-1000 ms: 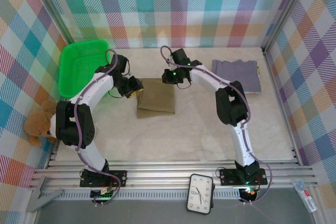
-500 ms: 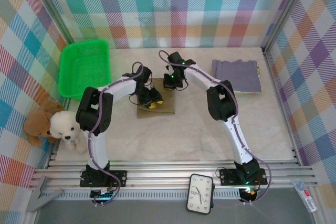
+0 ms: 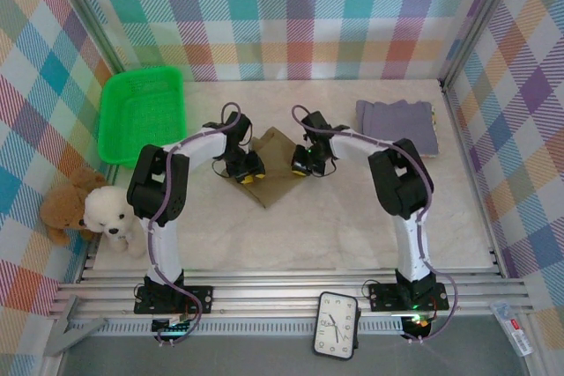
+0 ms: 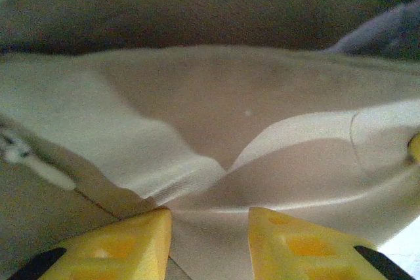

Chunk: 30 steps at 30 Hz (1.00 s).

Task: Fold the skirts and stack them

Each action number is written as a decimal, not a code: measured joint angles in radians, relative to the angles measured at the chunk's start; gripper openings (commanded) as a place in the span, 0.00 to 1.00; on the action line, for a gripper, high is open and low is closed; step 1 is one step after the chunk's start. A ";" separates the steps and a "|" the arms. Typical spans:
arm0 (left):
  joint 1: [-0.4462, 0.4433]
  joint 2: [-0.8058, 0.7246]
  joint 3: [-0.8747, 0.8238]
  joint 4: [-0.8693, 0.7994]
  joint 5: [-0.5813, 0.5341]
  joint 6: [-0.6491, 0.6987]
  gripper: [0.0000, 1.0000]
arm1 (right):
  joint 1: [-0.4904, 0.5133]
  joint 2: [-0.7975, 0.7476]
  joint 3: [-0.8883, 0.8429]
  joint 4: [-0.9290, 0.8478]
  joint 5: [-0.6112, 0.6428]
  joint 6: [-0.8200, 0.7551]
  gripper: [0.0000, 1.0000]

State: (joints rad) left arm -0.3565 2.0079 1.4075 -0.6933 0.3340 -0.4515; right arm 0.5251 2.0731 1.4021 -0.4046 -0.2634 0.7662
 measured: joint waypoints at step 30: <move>0.104 -0.195 -0.063 0.050 -0.009 -0.077 0.56 | 0.014 -0.238 -0.166 0.185 0.115 -0.104 0.48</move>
State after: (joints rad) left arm -0.2527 1.8126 1.3445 -0.6434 0.3252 -0.5282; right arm 0.5388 1.8355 1.2362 -0.2195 -0.1482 0.6624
